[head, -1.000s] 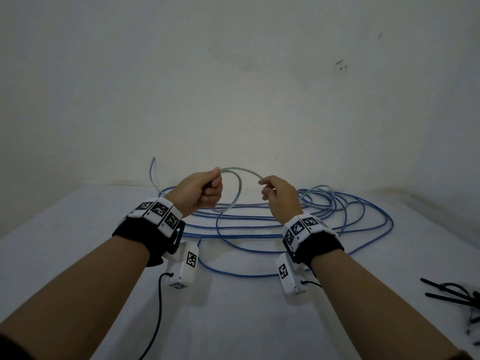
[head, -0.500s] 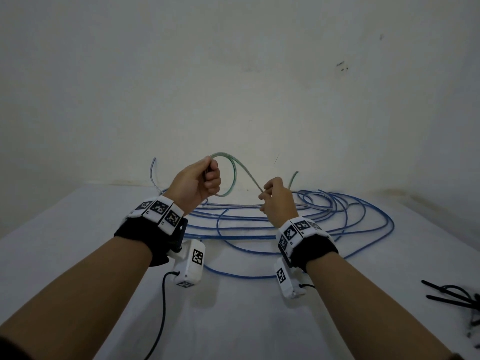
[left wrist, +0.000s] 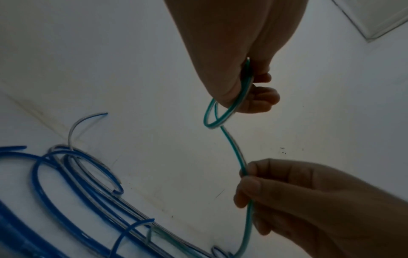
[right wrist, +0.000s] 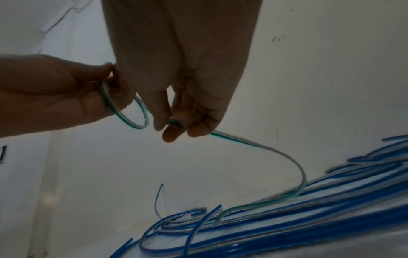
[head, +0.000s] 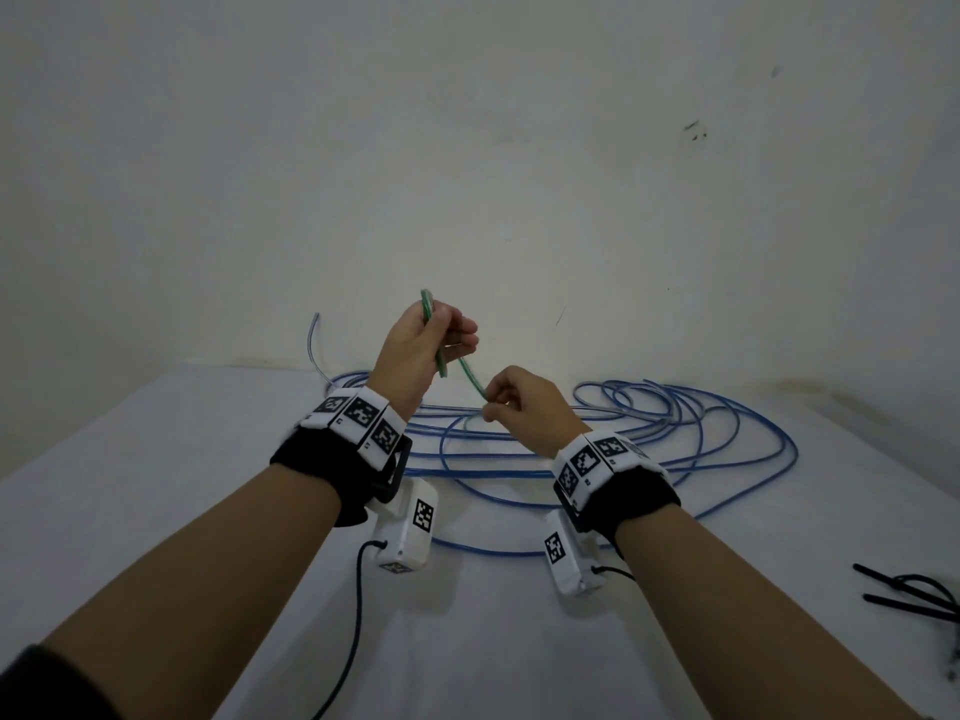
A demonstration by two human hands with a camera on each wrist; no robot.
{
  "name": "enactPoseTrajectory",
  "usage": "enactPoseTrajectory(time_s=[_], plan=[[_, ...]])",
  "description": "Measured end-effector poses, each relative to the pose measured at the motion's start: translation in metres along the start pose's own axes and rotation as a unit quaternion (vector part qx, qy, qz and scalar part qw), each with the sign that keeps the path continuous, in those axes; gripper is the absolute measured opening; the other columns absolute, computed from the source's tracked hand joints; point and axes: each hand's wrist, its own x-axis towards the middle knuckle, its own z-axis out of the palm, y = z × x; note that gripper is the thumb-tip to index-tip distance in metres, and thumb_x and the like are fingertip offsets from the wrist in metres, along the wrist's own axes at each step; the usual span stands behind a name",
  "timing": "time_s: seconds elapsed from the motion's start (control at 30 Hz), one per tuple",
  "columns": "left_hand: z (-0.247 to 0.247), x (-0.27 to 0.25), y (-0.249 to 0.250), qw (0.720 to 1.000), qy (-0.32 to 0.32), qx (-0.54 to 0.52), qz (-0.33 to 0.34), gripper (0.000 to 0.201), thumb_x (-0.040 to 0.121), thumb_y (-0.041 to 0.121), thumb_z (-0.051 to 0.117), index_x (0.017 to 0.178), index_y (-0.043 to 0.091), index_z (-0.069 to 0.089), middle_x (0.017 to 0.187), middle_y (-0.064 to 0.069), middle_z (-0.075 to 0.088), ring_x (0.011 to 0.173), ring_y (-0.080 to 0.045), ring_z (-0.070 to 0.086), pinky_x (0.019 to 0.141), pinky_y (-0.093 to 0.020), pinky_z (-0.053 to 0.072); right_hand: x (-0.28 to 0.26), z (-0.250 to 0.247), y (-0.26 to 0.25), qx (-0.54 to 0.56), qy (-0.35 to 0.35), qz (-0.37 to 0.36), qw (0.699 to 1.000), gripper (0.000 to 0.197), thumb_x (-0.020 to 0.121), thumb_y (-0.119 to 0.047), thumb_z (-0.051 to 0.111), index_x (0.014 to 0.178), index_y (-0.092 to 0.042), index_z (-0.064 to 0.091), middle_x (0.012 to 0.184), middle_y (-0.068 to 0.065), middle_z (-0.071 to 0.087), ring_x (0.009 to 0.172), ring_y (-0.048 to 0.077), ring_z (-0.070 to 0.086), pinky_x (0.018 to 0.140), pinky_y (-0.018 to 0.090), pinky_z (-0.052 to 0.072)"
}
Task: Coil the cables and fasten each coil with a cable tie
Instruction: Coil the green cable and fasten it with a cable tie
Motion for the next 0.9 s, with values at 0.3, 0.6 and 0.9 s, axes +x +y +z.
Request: enactPoseTrajectory(time_s=[0.3, 0.6, 0.9], plan=[[-0.012, 0.002, -0.022, 0.962, -0.035, 0.264, 0.058, 0.026, 0.099, 0.017, 0.038, 0.101, -0.005, 0.051, 0.099, -0.005, 0.066, 0.095, -0.012, 0.066, 0.090, -0.028, 0.049, -0.003, -0.004, -0.007, -0.015, -0.010, -0.038, 0.999, 0.012, 0.091, -0.013, 0.055, 0.103, -0.012, 0.056, 0.074, -0.004, 0.055, 0.063, 0.006, 0.048, 0.061, 0.017, 0.039], [-0.022, -0.004, -0.024, 0.864, -0.110, 0.487, 0.056, 0.024, 0.100, 0.021, 0.032, 0.083, 0.007, 0.042, 0.076, 0.001, 0.055, 0.068, -0.012, 0.056, 0.064, -0.017, 0.045, -0.002, -0.008, 0.000, -0.190, 0.066, -0.102, 0.974, 0.011, 0.082, -0.006, 0.058, 0.090, -0.011, 0.054, 0.087, 0.005, 0.060, 0.076, 0.022, 0.055, 0.070, 0.036, 0.048], [-0.026, -0.005, -0.020, 0.870, -0.138, 0.472, -0.033, 0.034, 0.101, 0.023, 0.029, 0.082, 0.004, 0.050, 0.066, -0.001, 0.055, 0.059, -0.015, 0.050, 0.062, -0.026, 0.041, 0.001, -0.014, 0.010, -0.145, 0.142, -0.132, 0.970, 0.014, 0.087, -0.006, 0.059, 0.093, 0.001, 0.070, 0.088, 0.017, 0.057, 0.073, 0.029, 0.058, 0.070, 0.034, 0.047]])
